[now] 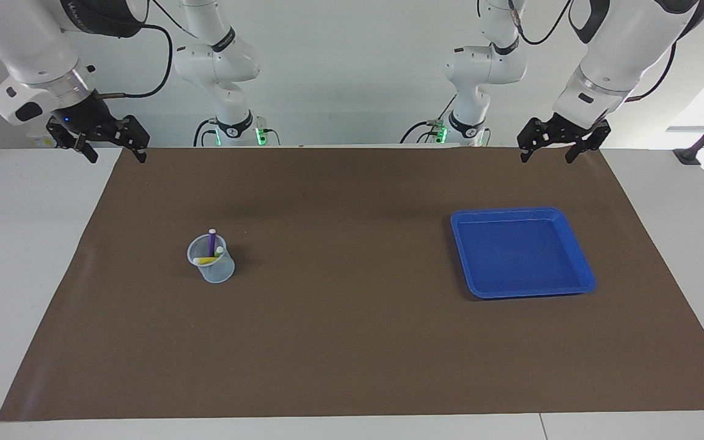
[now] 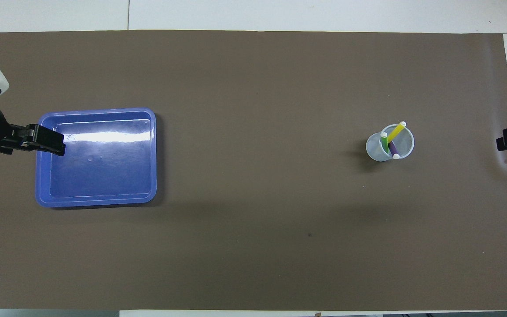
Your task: Transfer and insert pens with both arms
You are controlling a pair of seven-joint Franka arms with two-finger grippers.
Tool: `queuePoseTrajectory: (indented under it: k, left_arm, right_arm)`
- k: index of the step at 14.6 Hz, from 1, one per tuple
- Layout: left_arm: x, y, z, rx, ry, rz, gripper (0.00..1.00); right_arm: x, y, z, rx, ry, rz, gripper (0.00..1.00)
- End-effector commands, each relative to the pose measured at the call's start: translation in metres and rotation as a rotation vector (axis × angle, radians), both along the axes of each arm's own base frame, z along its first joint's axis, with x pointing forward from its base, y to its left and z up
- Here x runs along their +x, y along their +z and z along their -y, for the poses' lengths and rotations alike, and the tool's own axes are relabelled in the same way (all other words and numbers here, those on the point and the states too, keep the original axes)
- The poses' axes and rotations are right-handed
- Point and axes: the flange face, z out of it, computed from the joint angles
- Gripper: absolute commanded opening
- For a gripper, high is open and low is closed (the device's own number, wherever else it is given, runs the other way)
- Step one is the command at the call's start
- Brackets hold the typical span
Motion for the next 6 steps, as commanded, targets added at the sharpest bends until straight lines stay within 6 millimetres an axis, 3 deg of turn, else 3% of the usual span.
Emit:
queuePoseTrajectory:
  k: [1, 6]
  left_arm:
    - [-0.0055, 0.0029, -0.0049, -0.012, -0.005, 0.009, 1.00]
    - [-0.0053, 0.0022, -0.0065, -0.012, 0.001, 0.008, 1.00]
  right_arm:
    - [-0.0038, 0.0067, -0.0034, 0.016, -0.010, 0.024, 1.00]
    - [-0.0040, 0.0067, -0.0074, 0.015, -0.004, 0.022, 1.00]
